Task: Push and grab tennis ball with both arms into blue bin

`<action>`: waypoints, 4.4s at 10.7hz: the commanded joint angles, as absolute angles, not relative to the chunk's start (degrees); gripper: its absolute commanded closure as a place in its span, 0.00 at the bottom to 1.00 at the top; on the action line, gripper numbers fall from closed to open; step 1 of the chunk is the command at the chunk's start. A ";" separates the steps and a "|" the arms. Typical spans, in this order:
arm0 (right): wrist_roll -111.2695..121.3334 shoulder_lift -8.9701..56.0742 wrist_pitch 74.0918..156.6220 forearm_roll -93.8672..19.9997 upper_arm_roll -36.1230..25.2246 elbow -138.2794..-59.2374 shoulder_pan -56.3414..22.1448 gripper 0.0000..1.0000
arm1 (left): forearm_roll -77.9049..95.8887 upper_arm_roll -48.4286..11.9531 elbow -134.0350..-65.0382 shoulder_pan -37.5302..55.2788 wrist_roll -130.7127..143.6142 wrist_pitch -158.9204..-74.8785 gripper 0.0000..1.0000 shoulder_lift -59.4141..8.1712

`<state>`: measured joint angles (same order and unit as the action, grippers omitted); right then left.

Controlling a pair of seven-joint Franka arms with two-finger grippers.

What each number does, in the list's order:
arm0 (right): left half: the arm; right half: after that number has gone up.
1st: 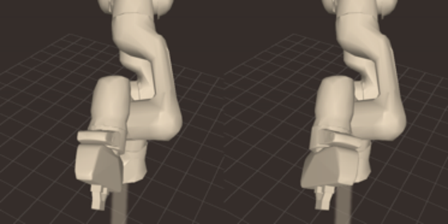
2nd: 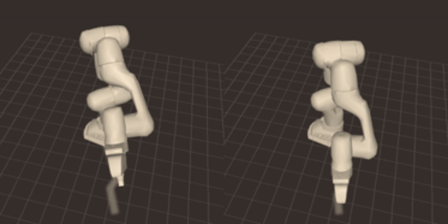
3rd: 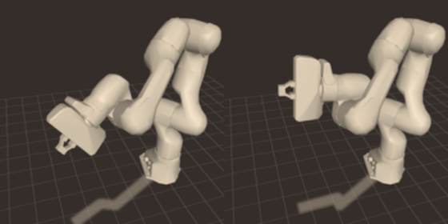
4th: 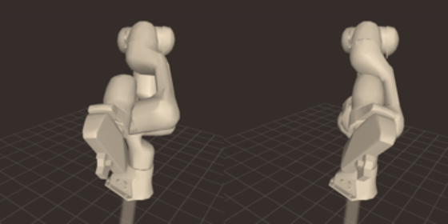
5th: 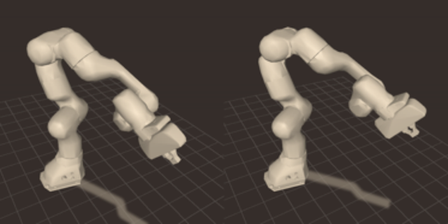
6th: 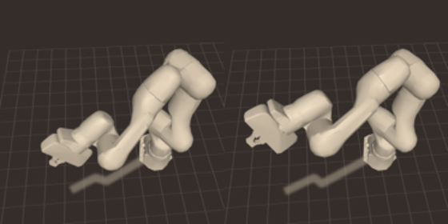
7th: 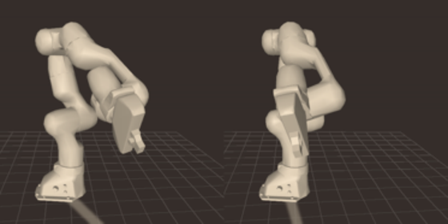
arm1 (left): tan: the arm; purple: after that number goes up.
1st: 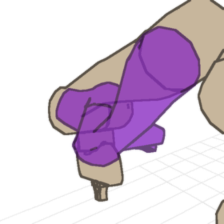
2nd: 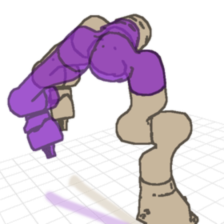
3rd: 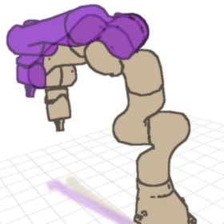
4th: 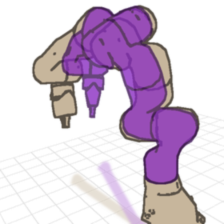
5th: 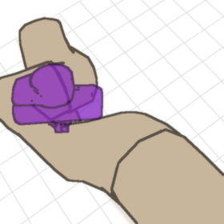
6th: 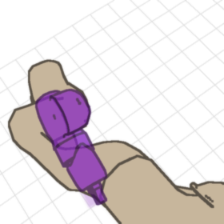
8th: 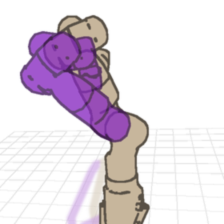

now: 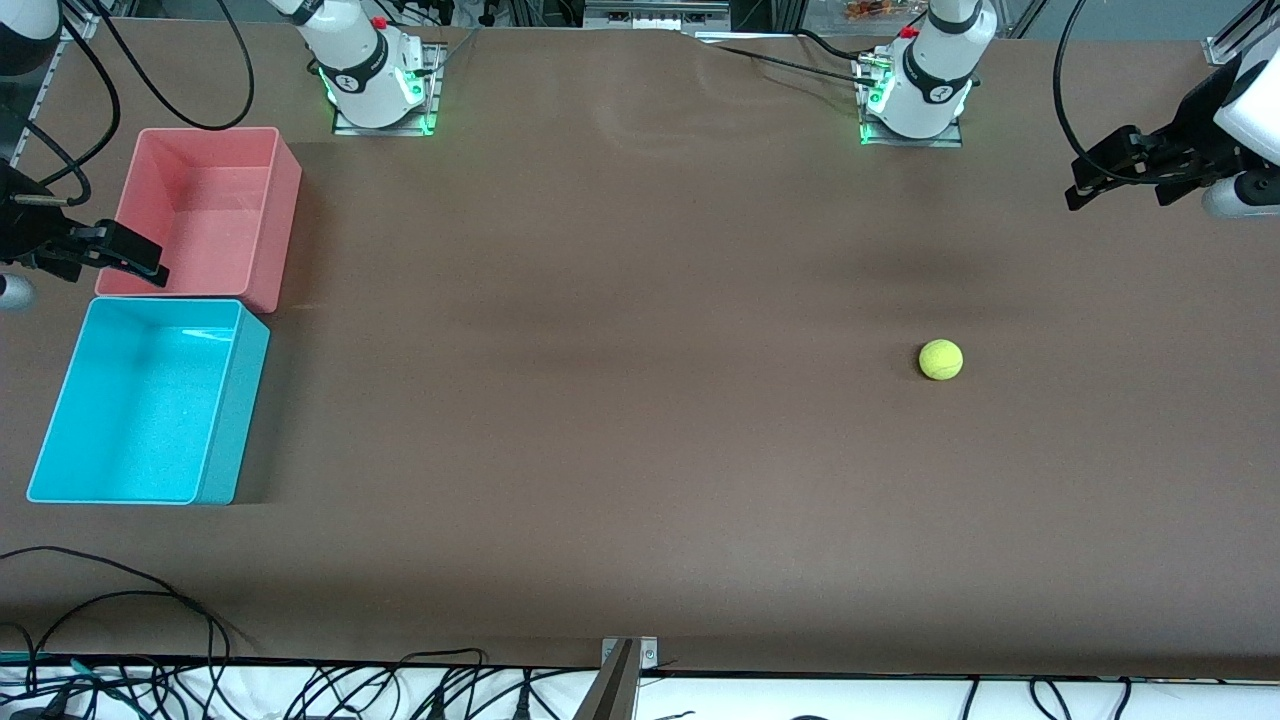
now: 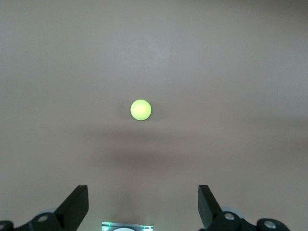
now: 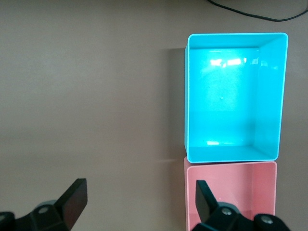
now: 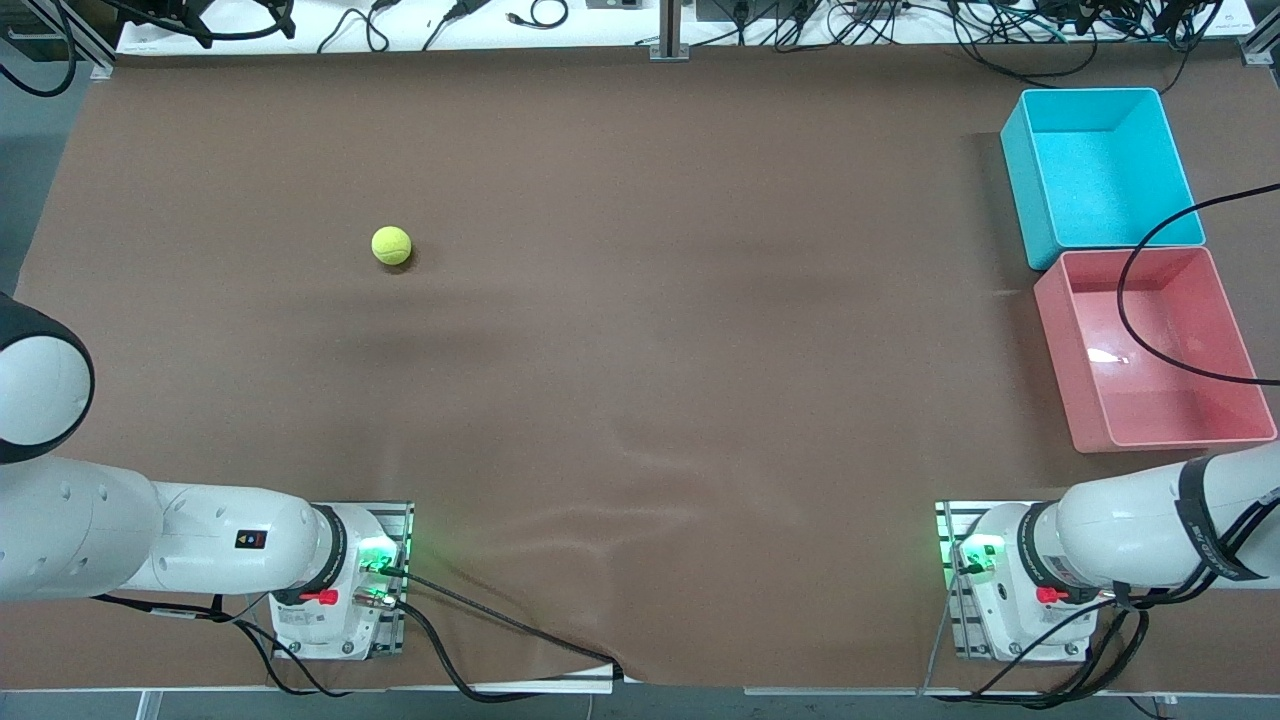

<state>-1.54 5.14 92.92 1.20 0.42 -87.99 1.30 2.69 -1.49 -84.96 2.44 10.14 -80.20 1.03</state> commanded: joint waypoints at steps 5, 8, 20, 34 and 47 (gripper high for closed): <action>-1.05 5.54 91.85 1.93 0.44 -86.57 1.14 0.00 | 3.60 -1.67 -83.94 1.93 10.63 -78.93 0.00 0.88; -1.23 5.54 91.85 1.93 0.44 -86.57 1.14 0.00 | 3.52 -1.67 -83.94 1.93 10.63 -78.93 0.00 0.88; -1.32 5.62 92.28 1.93 0.44 -86.75 1.14 0.00 | 3.16 -1.58 -84.11 1.93 10.55 -78.93 0.00 0.70; -2.46 5.45 92.20 1.41 2.29 -86.66 0.18 0.00 | 2.90 -1.49 -84.46 1.23 10.37 -81.55 0.00 -0.18; -1.94 5.36 92.11 -0.87 1.85 -86.57 -1.06 0.00 | 2.81 -1.41 -91.84 -0.35 9.93 -87.45 0.00 0.00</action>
<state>-1.92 5.30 92.96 1.00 2.15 -87.76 -0.94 2.69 -1.32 -90.81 0.72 10.14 -86.28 -0.49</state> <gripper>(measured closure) 0.000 0.000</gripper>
